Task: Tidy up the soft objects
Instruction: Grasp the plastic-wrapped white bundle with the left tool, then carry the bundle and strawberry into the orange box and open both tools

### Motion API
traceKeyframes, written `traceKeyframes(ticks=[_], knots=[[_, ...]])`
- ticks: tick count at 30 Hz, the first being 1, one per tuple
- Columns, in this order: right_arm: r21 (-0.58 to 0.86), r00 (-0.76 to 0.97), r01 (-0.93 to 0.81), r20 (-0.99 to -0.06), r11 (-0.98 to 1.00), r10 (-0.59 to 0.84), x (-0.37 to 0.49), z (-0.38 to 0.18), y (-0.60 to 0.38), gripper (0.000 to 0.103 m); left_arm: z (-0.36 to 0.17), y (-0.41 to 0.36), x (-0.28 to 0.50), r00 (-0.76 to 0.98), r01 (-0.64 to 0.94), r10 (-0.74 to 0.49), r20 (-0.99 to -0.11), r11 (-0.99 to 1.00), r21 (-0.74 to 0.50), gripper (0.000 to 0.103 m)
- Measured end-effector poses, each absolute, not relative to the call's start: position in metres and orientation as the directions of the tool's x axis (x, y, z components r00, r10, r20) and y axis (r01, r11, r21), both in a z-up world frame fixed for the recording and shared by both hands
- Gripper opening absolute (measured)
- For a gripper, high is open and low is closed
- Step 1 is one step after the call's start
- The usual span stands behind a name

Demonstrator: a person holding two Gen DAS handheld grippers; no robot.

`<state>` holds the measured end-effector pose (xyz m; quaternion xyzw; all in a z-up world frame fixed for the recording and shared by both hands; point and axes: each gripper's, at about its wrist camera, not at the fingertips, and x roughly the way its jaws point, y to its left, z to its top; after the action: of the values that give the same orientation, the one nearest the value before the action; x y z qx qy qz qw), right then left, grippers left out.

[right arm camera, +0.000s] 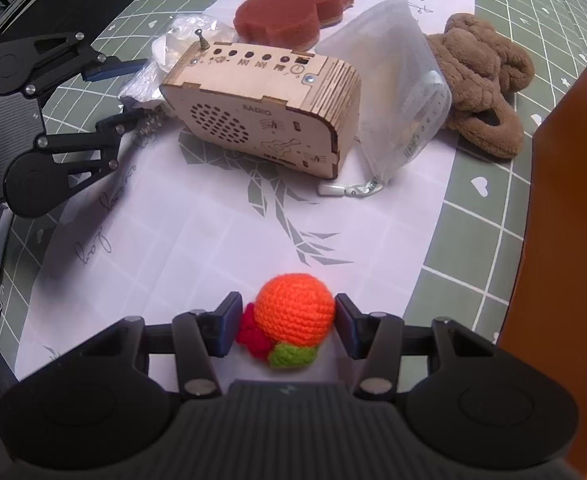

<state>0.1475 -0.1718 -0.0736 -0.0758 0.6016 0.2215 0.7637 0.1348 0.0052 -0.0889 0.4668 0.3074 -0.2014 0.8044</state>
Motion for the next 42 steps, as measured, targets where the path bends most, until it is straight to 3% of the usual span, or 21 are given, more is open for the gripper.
traceKeyframes(ticks=[23, 42], knots=[[0.083, 0.341, -0.491, -0.898, 0.867, 0.279, 0.104, 0.009, -0.185, 0.049, 0.004, -0.017, 0.070, 0.763, 0.563, -0.007, -0.647, 0.501, 0.658, 0.036], [-0.072, 0.487, -0.402, -0.861, 0.913, 0.147, 0.103, 0.070, -0.279, 0.049, 0.053, -0.162, 0.059, 0.758, 0.643, -0.250, -0.602, 0.440, 0.627, 0.036]])
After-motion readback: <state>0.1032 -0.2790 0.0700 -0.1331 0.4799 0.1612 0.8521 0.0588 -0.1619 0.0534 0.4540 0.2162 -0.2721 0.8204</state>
